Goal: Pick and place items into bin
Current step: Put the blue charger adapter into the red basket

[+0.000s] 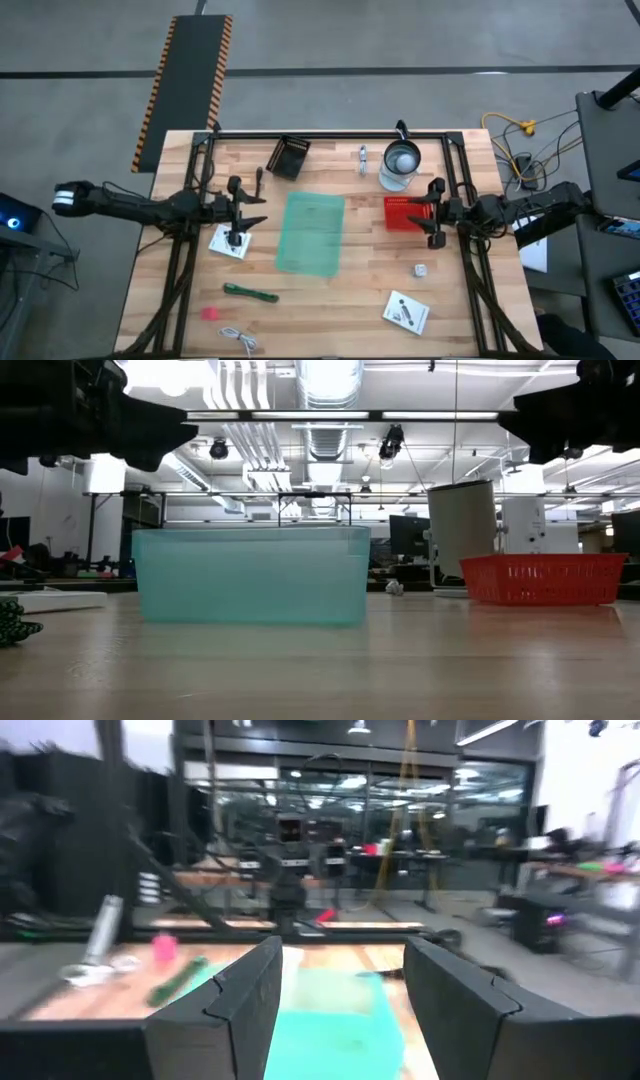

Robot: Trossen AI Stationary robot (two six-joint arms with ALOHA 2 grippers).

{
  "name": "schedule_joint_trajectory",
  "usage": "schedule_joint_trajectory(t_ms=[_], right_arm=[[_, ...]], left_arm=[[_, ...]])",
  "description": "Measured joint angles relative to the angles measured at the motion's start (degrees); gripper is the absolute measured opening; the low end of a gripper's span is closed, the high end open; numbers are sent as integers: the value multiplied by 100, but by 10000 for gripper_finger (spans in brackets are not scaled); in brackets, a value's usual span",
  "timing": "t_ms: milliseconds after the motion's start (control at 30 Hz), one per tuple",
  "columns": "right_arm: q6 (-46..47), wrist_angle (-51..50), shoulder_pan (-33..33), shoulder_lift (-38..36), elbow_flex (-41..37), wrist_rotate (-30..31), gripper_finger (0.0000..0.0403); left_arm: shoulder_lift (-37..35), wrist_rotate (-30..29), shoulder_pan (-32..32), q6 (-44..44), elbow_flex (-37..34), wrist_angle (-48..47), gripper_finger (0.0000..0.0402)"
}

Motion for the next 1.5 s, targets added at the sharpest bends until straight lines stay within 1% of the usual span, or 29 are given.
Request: schedule_joint_trajectory(t_ms=[133, 167, 300, 400, 467, 500, 633, 733, 933, 1100, 1267, 1500], right_arm=[[392, 210, 2, 39, 0, -827, 194], [429, 265, 2, 64, 0, -948, 194], [468, 362, 7, 230, 9, -957, 194], [508, 189, 16, 440, 145, -1049, 194], [381, 66, 84, 682, 286, -1391, 194], [305, 47, 140, 841, 366, -1462, 194], [-64, -21, 322, 1605, 822, -1277, 194], [-27, -597, 372, 2170, 1292, -1254, 194], [868, -1967, 376, 3181, 2365, -1191, 194], [1091, -2964, 376, 3876, 3172, -1085, 194], [1398, -3792, 378, 4374, 3824, -1088, 194], [2041, -4907, 378, 4867, 4490, -1103, 194]], left_arm=[[147, 2, 0, 4, 34, 199, 199], [188, 2, 0, 13, 34, 283, 199], [348, 0, 0, 146, 27, 405, 199], [462, 2, 0, 140, 48, 463, 199], [541, 2, 0, 140, 49, 499, 199], [575, 2, 0, 140, 44, 549, 199], [641, 2, -4, 138, 44, 623, 199], [656, 2, -4, 138, 47, 640, 199], [637, 4, -4, 140, 40, 634, 199], [641, 3, -4, 141, 38, 632, 199], [641, 3, -2, 138, 29, 629, 199], [652, 4, 2, 140, 27, 618, 199]])
